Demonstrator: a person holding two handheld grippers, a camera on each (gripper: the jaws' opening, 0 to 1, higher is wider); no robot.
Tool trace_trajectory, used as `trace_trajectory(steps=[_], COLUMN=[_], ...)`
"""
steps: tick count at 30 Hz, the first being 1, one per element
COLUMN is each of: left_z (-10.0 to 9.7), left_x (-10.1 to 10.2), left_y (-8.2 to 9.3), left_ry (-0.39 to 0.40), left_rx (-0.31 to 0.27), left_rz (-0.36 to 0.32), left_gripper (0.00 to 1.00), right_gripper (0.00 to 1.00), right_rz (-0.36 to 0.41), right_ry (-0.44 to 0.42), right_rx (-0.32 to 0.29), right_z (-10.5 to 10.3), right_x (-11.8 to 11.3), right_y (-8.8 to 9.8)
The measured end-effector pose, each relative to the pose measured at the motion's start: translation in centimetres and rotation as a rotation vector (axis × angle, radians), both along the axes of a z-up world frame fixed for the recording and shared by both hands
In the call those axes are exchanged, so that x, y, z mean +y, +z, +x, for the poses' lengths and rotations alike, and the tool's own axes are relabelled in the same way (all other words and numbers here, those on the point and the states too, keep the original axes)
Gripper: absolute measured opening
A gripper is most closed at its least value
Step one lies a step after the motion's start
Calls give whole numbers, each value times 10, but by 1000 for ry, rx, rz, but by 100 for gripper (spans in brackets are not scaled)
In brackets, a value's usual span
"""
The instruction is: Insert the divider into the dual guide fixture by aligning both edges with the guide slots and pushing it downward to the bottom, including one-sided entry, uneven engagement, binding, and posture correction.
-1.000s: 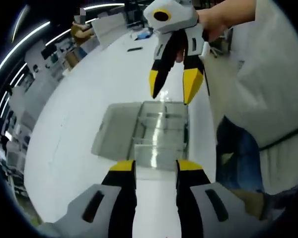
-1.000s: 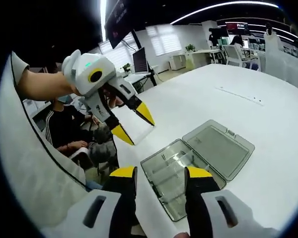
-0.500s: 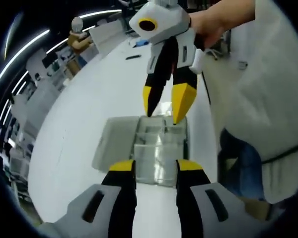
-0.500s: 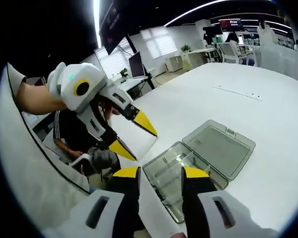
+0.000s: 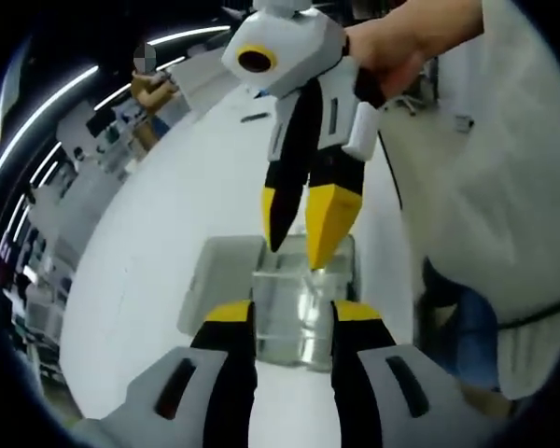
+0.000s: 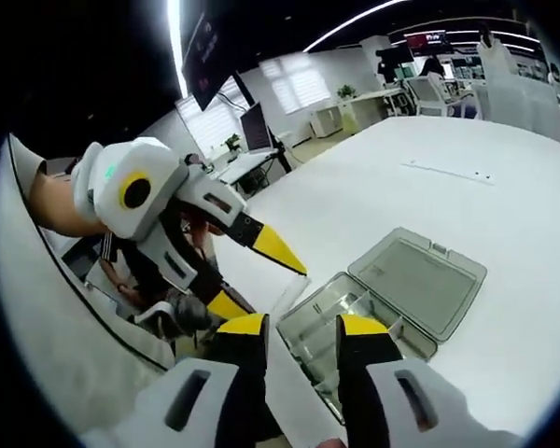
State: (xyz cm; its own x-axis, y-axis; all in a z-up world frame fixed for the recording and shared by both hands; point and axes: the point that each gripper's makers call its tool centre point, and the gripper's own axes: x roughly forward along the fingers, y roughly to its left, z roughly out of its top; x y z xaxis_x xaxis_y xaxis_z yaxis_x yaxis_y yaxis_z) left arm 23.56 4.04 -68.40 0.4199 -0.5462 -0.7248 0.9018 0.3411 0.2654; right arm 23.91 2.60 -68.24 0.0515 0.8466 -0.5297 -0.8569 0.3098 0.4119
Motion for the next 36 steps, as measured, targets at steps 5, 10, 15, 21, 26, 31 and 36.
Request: trace_trajectory(steps=[5, 10, 15, 21, 26, 31, 36], left_z=[0, 3, 3, 4, 4, 4, 4], left_x=[-4, -6, -9, -9, -9, -9, -11], left_y=[-1, 1, 2, 2, 2, 0, 1], left_ry=[1, 8, 8, 12, 20, 21, 18], left_rx=[-12, -29, -39, -47, -56, -71, -89], left_rz=[-1, 2, 2, 4, 6, 13, 23], left_gripper=[26, 26, 26, 26, 26, 26, 26], right_gripper=[21, 18, 16, 15, 13, 11, 9], right_rz=[1, -7, -3, -2, 1, 2, 6], right_ry=[-14, -29, -41, -47, -50, -47, -55], right_rx=[25, 55, 78, 98, 119, 132, 155], right_z=[1, 2, 2, 2, 0, -1, -2], right_x=[1, 0, 0, 2, 4, 6, 7], right_y=[-1, -5, -6, -8, -9, -10, -11])
